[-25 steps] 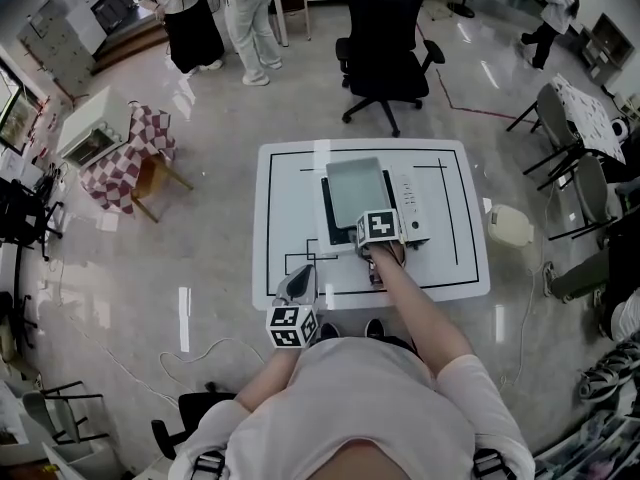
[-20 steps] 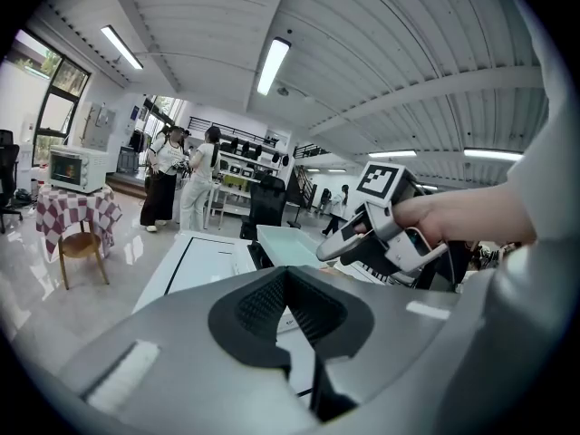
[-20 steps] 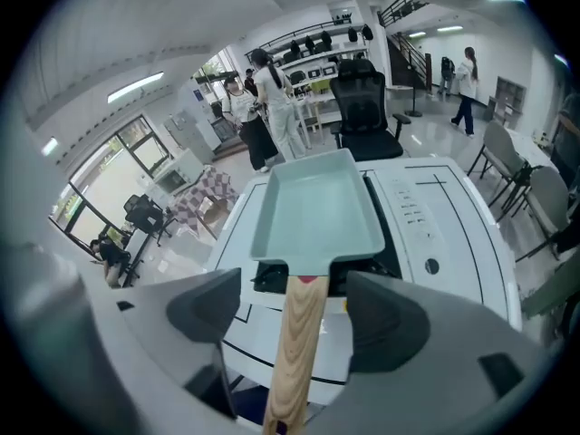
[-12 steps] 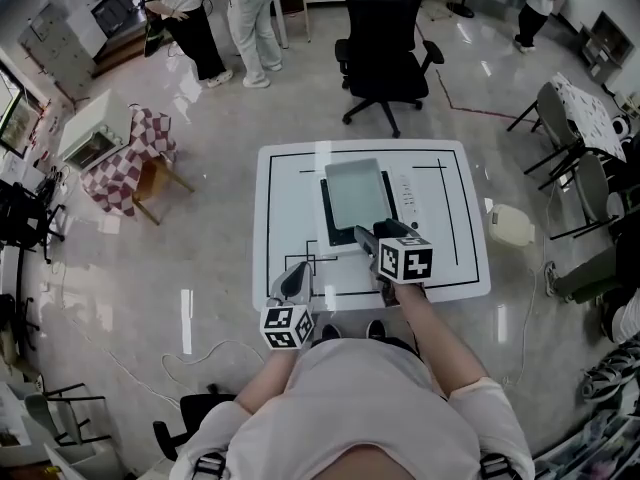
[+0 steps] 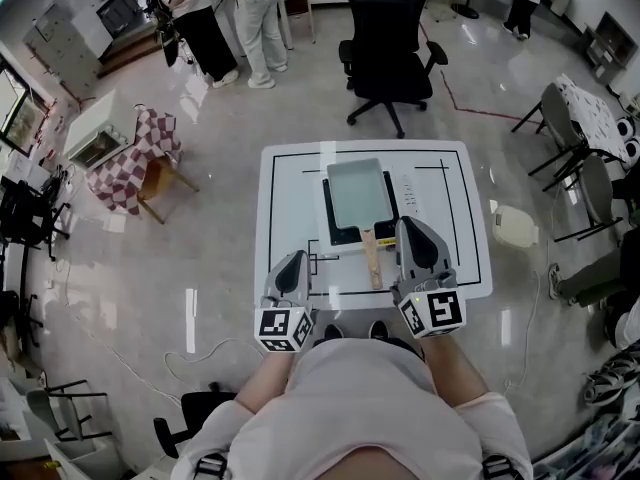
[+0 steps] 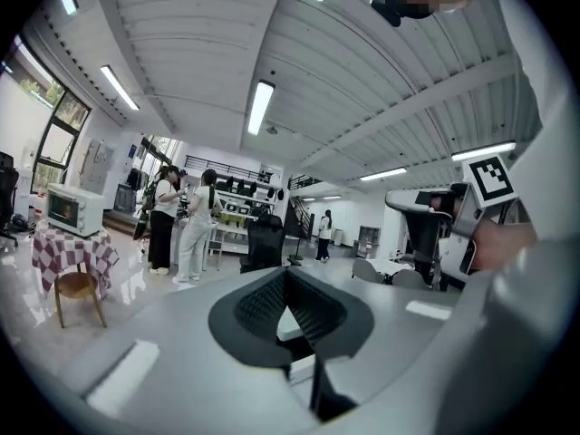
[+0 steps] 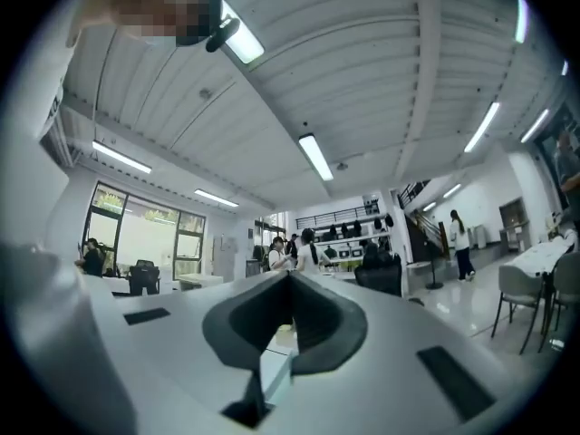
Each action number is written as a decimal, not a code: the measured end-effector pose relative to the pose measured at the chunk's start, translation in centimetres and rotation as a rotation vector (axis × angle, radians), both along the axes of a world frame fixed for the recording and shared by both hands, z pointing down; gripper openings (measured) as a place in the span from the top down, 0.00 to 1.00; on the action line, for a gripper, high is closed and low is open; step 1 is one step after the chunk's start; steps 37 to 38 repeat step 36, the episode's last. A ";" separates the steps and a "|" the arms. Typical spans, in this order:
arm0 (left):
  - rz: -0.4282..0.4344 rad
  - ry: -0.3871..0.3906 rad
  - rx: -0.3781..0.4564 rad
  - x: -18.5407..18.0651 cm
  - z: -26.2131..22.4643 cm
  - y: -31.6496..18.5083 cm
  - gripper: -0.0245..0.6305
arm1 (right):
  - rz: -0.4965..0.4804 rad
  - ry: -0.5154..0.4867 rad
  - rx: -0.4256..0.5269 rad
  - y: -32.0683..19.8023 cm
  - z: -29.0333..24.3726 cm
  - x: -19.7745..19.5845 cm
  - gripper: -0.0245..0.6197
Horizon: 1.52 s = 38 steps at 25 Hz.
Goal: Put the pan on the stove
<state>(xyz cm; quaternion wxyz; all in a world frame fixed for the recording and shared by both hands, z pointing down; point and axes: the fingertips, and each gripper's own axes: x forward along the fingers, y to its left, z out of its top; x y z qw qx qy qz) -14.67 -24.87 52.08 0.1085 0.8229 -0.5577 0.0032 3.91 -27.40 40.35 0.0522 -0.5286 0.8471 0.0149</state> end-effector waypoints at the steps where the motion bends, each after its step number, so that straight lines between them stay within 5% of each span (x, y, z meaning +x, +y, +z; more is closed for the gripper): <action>1: -0.002 -0.002 0.012 0.0 -0.5 0.1 0.95 | 0.006 0.010 0.019 0.4 -0.5 0.2 0.95; 9: -0.017 0.072 0.069 0.0 -4.1 0.8 0.95 | -0.016 -0.058 -0.032 2.4 -1.1 1.4 0.95; 38: -0.040 0.019 0.095 1.4 -4.6 1.6 0.95 | -0.051 -0.057 -0.167 2.2 3.5 2.3 0.95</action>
